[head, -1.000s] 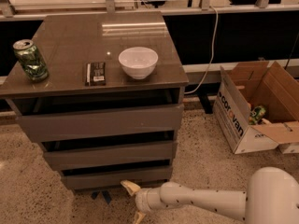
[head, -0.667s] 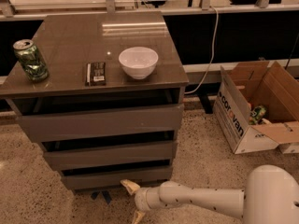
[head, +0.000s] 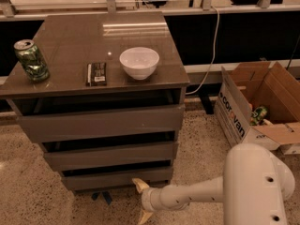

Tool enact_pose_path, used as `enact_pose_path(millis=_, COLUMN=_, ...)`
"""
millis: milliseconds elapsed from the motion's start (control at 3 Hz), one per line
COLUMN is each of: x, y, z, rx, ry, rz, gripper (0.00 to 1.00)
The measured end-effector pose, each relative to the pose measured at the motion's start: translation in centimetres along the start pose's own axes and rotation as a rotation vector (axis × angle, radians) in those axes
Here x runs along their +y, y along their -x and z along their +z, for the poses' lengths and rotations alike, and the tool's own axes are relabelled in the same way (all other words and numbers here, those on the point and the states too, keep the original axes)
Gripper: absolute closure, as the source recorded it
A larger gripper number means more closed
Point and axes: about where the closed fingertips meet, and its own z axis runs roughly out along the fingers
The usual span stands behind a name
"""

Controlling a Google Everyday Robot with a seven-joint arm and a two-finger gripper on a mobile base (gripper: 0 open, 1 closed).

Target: Open bottom drawer

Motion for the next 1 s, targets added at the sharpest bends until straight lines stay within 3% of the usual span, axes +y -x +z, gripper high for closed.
enact_pose_path(millis=667, x=0.1, y=-6.1, z=-2.2, rx=0.095, ry=-0.085, rz=0.114, gripper=0.00)
enact_pose_path(millis=1000, x=-1.1, y=-8.7, z=-3.2, rx=0.134, ry=-0.093, rz=0.134, gripper=0.00)
